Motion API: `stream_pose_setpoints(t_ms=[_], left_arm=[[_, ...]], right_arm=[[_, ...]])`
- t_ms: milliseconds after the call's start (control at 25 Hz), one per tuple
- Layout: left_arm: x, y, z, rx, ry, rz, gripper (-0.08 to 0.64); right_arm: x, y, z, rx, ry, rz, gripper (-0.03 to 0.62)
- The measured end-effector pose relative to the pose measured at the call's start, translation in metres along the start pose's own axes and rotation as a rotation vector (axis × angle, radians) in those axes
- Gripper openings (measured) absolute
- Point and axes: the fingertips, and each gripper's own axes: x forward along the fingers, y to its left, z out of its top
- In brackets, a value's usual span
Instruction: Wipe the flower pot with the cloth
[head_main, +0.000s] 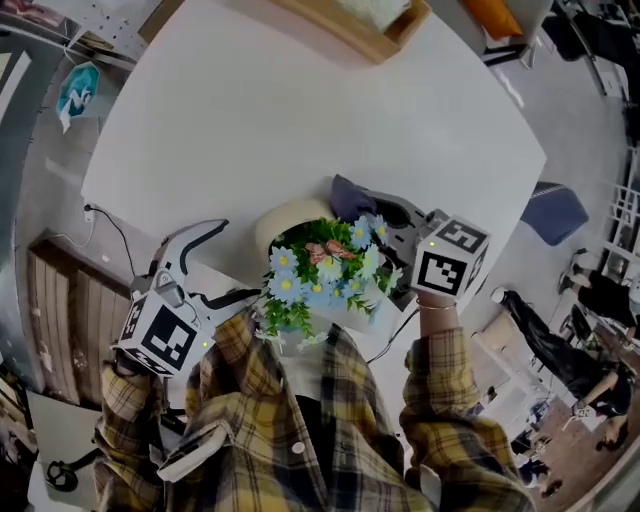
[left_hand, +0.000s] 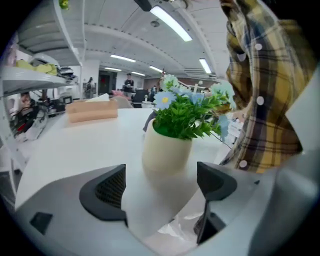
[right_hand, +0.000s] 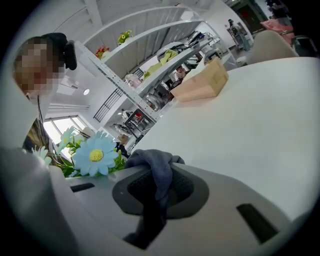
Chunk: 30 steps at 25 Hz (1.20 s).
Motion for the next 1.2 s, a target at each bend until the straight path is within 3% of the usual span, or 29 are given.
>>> stream_pose_setpoints(t_ms=[160,280,400,520,840,1000,1200], left_arm=[[0.003,-0.022,-0.010,-0.157,-0.009,0.098,0.440],[0.007,-0.030,-0.002,-0.268,-0.066,0.167,0.440],[0.006,-0.029,0.006,-0.322,-0.123,0.258,0.440],[0.001,-0.024,0.012,-0.313,-0.161,0.302,0.440],[0.002,-0.022,0.017,-0.277,-0.166,0.298,0.442],[0.003,-0.019,0.018,-0.189,-0.140,0.228,0.440],[0.013,-0.019,0.020,-0.070,-0.078,0.074,0.440]], right_arm=[[-0.009,0.008,-0.017,0.067,-0.085,-0.070,0.025],[-0.017,0.015,-0.031,0.107,-0.148,-0.124,0.025],[-0.023,0.022,-0.045,0.153,-0.212,-0.152,0.025],[-0.019,0.033,-0.056,0.174,-0.237,-0.157,0.025],[-0.015,0.047,-0.066,0.169,-0.239,-0.150,0.024],[-0.017,0.047,-0.066,0.119,-0.187,-0.097,0.025],[-0.022,0.038,-0.060,0.067,-0.148,-0.088,0.025]])
